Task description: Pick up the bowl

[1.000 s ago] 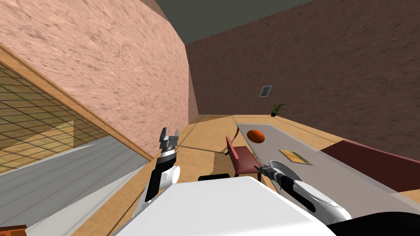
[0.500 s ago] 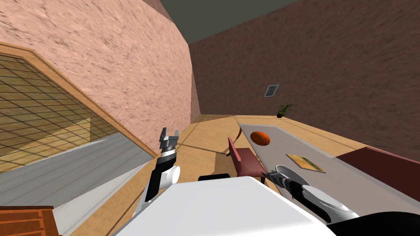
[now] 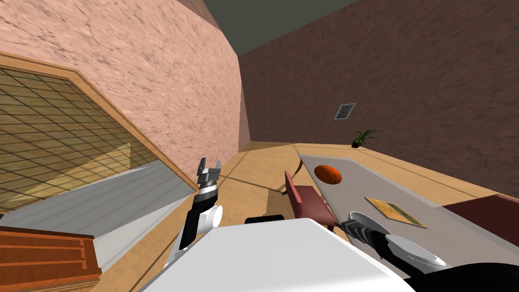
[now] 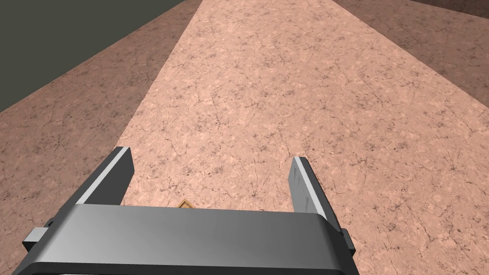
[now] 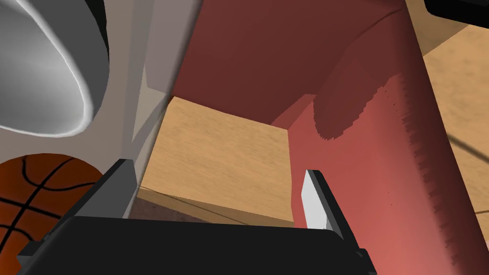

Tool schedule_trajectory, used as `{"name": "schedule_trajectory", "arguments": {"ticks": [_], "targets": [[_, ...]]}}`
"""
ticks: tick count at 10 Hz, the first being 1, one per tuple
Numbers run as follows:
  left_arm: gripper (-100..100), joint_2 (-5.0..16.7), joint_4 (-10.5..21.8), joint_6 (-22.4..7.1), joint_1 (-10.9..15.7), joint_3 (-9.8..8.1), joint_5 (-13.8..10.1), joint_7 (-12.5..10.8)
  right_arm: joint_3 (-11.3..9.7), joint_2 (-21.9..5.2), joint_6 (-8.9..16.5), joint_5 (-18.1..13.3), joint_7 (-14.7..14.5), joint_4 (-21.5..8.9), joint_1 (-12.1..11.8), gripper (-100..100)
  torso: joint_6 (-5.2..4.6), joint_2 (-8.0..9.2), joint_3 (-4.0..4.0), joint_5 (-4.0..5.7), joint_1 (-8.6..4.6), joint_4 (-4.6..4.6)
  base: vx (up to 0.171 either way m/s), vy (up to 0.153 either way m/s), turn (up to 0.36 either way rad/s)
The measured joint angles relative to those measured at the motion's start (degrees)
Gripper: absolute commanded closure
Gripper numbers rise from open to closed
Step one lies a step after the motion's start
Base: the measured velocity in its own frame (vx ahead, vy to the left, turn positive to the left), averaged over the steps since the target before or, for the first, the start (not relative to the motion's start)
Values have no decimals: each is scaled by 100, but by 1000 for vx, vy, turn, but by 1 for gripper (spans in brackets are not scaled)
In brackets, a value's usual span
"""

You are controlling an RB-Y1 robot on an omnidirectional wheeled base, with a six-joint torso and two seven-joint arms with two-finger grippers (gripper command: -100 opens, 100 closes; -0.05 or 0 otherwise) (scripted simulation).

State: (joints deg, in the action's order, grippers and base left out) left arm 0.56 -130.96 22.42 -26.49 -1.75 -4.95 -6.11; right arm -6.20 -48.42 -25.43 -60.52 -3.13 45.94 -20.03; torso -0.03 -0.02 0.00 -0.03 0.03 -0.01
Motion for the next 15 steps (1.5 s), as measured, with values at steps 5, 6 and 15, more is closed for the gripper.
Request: {"name": "schedule_trajectory", "arguments": {"ticks": [5, 6, 15], "targets": [[0, 0, 0, 0, -1, -1, 0, 0, -76, -149, 26, -196, 50, -363, -46, -100, -5, 8, 4, 2, -2, -1, 10, -2, 52], [0, 0, 0, 0, 0, 0, 0, 0, -138, -209, 72, -272, 110, -343, -142, -100, -2, 7, 4, 1, -2, -1, 13, -8, 49], [0, 0, 0, 0, -1, -1, 0, 0, -425, -359, -85, -645, 55, -1448, -42, -100, -4, 4, 2, 4, -7, -1, 16, -12, 67]]}}
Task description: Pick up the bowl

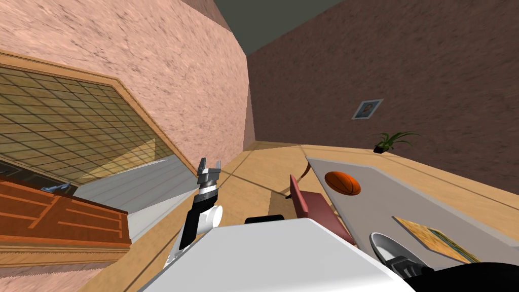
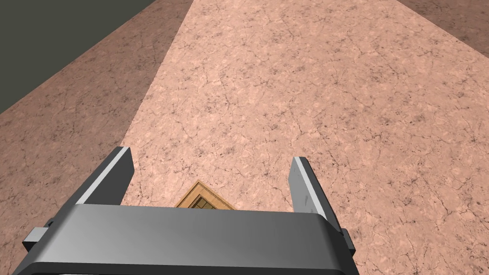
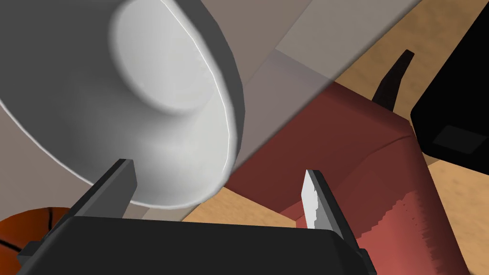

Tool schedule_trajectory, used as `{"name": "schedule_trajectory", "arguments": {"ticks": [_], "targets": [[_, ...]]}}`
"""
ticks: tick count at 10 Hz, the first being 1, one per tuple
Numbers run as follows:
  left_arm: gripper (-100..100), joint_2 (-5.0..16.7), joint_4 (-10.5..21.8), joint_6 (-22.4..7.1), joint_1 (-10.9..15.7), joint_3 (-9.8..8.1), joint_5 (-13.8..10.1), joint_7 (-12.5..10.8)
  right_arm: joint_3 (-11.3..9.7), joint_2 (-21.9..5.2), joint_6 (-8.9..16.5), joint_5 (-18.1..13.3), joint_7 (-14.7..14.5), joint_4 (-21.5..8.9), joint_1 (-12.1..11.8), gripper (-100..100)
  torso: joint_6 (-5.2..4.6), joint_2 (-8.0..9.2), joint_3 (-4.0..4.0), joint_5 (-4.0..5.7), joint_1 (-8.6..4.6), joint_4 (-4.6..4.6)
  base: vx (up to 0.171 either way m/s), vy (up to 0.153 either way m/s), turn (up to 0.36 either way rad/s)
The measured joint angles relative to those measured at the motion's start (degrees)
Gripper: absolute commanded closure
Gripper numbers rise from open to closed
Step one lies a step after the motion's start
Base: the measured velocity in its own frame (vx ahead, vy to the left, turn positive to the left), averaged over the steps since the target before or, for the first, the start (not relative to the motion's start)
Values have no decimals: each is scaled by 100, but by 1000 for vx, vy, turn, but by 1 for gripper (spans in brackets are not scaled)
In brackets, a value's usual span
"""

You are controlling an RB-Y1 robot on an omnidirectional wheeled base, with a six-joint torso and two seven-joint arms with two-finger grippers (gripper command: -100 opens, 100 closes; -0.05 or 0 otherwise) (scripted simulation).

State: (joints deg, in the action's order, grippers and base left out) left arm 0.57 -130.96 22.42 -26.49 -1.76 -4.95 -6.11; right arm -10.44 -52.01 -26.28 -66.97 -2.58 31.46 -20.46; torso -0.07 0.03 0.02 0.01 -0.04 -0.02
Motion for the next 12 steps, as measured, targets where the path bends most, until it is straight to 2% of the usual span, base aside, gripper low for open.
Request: {"name": "schedule_trajectory", "arguments": {"ticks": [1, 2, 4, 5, 6, 7, 8, 10, 11, 12], "targets": [[0, 0, 0, 0, 0, 0, 0, 0, -186, -91, 90, -108, 298, 311, -256, -100, -2, 4, 2, 0, -3, -1, 1, -28, 11], [0, 0, 0, 0, 0, 0, 0, 0, -178, -27, 46, -104, 274, 177, -124, -100, 2, 3, 2, 2, -4, -1, 2, -9, 10], [0, 0, 0, 0, 0, 0, 0, 0, -45, 74, -103, -20, -100, -262, 32, -100, -2, 6, 3, -1, 6, -1, 0, 0, 0], [0, 0, 0, 0, 0, 0, 0, 0, -34, 80, -121, -13, -152, -293, 38, 0, -1, 6, 3, -2, 7, -1, 0, 0, 0], [0, 0, 0, 0, 0, 0, 0, 0, -35, 79, -120, -14, -147, -290, 38, -100, -1, 6, 3, -2, 7, -1, -9, -51, 53], [0, 0, 0, 0, 0, 0, 0, 0, -4, 223, -99, 52, -315, -504, 149, -100, 1, 8, 4, 2, -9, -2, 3, -78, 63], [0, 0, 0, 0, 0, -1, 0, 0, -29, 298, -36, 74, -386, -534, 161, -100, 0, 5, 3, 4, -20, -2, 10, -51, 11], [0, 0, 0, 0, 0, -1, 0, 0, -170, 342, 155, 40, -172, -298, 46, -100, 0, 1, 1, 4, -17, -1, 12, -50, 25], [0, 0, 0, 0, 0, 0, 0, 0, -181, 349, 186, 39, -145, -285, 41, 100, -1, 2, 1, 2, -8, -1, 1, -6, -1], [0, 0, 0, 0, 0, 0, 0, 0, -180, 348, 183, 39, -148, -287, 42, 100, -1, 4, 2, -1, 2, -1, 0, 0, 0]]}}
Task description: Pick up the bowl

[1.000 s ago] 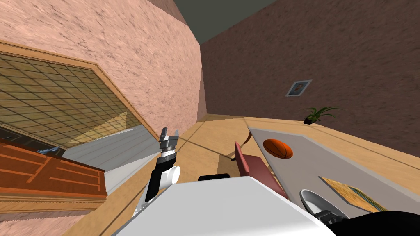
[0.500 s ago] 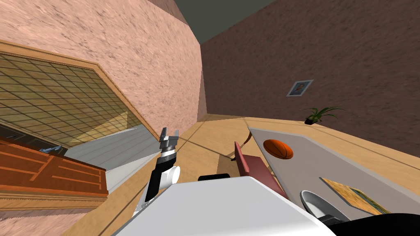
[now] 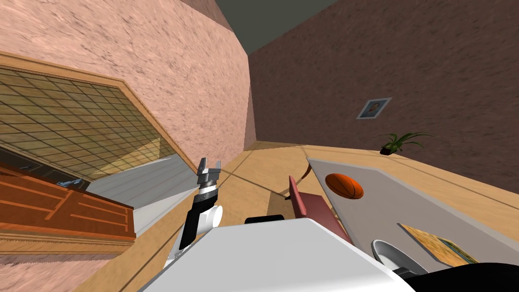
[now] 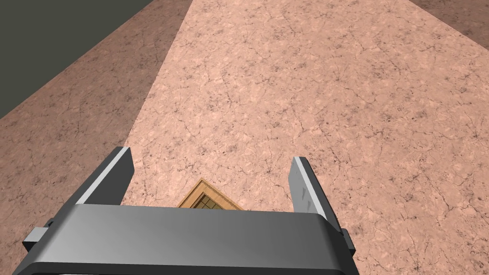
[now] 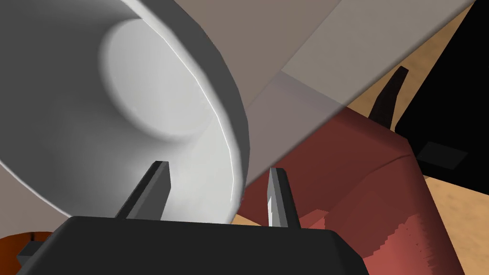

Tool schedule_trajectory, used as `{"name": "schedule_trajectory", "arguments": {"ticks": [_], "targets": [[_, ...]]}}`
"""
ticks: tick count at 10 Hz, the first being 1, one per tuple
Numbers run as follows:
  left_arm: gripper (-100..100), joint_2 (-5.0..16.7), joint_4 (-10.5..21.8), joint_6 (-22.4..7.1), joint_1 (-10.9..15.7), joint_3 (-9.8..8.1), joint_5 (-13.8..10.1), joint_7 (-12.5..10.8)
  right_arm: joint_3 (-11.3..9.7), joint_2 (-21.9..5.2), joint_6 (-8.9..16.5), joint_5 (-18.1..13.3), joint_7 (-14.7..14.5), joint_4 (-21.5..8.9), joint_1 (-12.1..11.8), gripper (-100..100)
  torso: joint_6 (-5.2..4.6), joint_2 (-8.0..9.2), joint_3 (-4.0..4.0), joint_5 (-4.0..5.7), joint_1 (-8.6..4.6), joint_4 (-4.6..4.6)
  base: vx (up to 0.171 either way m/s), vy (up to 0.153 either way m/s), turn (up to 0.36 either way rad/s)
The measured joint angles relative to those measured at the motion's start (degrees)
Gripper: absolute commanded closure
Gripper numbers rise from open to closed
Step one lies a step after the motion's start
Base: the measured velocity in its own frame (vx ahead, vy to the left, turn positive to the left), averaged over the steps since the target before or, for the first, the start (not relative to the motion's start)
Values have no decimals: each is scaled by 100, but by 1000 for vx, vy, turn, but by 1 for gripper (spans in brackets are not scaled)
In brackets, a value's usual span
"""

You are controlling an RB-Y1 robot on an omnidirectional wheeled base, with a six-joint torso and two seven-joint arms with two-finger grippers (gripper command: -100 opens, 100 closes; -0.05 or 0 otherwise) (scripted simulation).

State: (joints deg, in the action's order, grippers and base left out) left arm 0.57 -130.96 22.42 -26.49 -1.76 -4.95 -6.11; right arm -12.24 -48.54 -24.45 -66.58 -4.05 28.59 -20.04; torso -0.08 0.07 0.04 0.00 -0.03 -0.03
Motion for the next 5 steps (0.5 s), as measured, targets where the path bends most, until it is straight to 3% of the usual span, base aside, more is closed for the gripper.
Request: {"name": "schedule_trajectory", "arguments": {"ticks": [3, 4, 5], "targets": [[0, 0, 0, 0, 0, 0, 0, 0, 2, 5, -4, 4, 8, 0, -1, 100, 4, 0, 0, -4, 3, 1, 0, 0, 0], [0, 0, 0, 0, 0, 0, 0, 0, 2, 7, -5, 5, 9, 0, -1, 0, 5, 0, 0, -6, 5, 1, 0, 0, 0], [0, 0, 0, 0, 0, 0, 0, 0, 2, 7, -5, 5, 9, 0, -1, 100, 5, 0, 0, -7, 6, 1, 3, 51, -58]]}}
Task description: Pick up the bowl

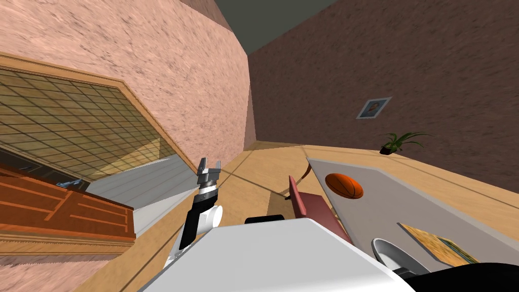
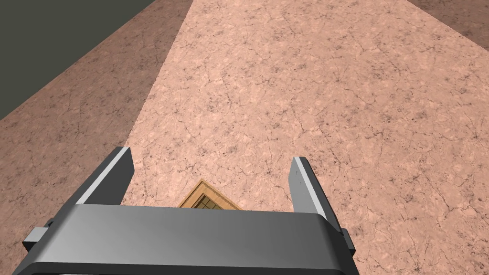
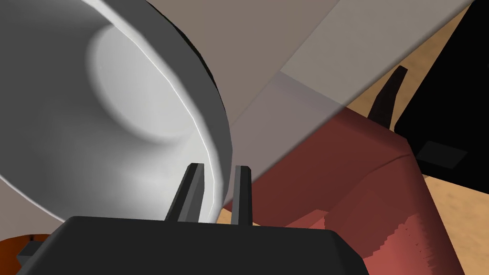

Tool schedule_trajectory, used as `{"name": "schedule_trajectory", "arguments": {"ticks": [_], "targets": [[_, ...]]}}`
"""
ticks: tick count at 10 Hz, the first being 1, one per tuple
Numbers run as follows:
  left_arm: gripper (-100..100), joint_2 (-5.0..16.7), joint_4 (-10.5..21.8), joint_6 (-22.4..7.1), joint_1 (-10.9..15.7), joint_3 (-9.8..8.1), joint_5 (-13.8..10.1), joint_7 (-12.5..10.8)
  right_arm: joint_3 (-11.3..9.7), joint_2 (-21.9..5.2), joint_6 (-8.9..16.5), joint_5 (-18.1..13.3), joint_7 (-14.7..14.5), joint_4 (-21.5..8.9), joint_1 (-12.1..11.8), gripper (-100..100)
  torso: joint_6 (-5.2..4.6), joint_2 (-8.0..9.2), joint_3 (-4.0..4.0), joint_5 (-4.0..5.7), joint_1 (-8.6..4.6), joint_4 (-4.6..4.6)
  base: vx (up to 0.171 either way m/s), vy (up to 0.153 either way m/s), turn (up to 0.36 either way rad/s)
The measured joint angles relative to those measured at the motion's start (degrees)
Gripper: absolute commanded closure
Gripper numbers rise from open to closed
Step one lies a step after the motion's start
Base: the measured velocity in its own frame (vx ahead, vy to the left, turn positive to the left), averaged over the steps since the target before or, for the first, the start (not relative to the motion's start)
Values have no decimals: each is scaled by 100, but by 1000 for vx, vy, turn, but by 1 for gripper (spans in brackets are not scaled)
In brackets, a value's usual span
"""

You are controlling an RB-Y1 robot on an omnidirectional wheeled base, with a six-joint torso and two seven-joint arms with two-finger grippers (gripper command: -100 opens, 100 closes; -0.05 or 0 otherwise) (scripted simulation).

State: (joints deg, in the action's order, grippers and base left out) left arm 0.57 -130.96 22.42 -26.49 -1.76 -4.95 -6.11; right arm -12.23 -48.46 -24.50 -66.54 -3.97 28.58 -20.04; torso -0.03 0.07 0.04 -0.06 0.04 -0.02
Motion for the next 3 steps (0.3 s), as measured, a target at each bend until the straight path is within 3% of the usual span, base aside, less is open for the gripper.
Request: {"name": "schedule_trajectory", "arguments": {"ticks": [1, 2, 3], "targets": [[0, 0, 0, 0, 0, 0, 0, 0, 88, -60, -86, 16, -71, -29, -11, 100, -4, 1, 0, -7, 15, 2, 1, 119, -86], [0, -1, 0, 0, 0, 1, 0, 0, 174, -172, -229, 17, -141, -86, 3, 100, -3, 2, 0, -13, 41, 2, -1, 59, -27], [0, -1, 0, 0, 0, 1, 0, 0, 183, -184, -262, 16, -154, -95, 3, 0, 1, 1, 0, -10, 30, 1, -1, 11, -1]]}}
